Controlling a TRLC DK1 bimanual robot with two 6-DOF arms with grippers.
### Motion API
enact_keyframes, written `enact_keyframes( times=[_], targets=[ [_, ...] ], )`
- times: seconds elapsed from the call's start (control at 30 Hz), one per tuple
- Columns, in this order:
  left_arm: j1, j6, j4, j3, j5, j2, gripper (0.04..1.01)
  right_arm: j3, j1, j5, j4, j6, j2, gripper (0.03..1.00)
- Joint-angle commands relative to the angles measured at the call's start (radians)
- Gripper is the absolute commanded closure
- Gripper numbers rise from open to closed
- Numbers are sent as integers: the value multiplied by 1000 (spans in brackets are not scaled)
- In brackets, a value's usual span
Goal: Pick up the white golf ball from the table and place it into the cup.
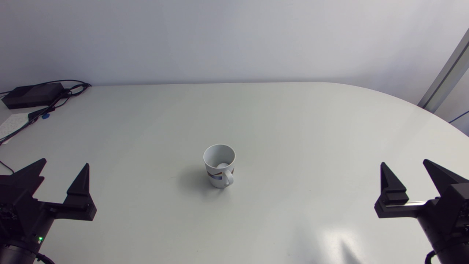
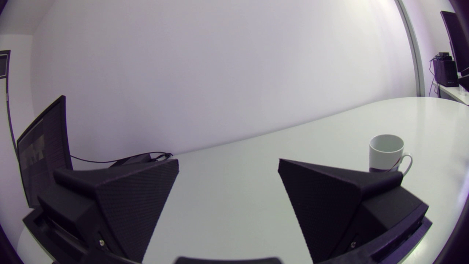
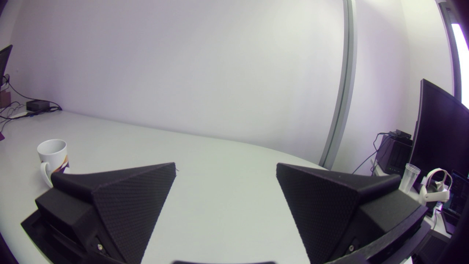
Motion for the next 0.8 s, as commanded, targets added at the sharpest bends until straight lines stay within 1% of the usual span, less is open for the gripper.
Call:
enact_keyframes(
  times=[0.0, 0.1, 0.2, 0.3, 0.47, 0.6, 0.67, 0.7, 0.77],
  targets=[
    [7, -1, 14, -23, 10, -7, 72, -43, 9, -8, -9, 3, 6, 70],
    [8, 1, 14, -25, 10, -2, 72, -43, 10, -8, -9, 3, 6, 70],
    [7, 2, 40, -42, 11, -15, 69, -43, 16, -8, -9, 3, 3, 70],
    [-10, 4, 35, -40, 16, -16, 66, -43, 35, -8, -8, 3, -6, 70],
    [-7, 2, 35, -40, 16, -16, 52, -45, 41, -8, -8, 5, -6, 70],
    [-5, 4, 35, -40, 16, -16, 52, -45, 53, -8, -4, 23, -6, 70],
    [-1, 2, 37, -40, 16, -16, 52, -45, 68, -8, -4, 32, -6, 70],
    [-1, -5, 35, -40, 16, -16, 52, -45, 78, -8, -4, 34, -6, 70],
    [-1, -50, 37, -40, 16, -16, 52, -45, 102, -8, -3, 40, -6, 70]
  ],
)
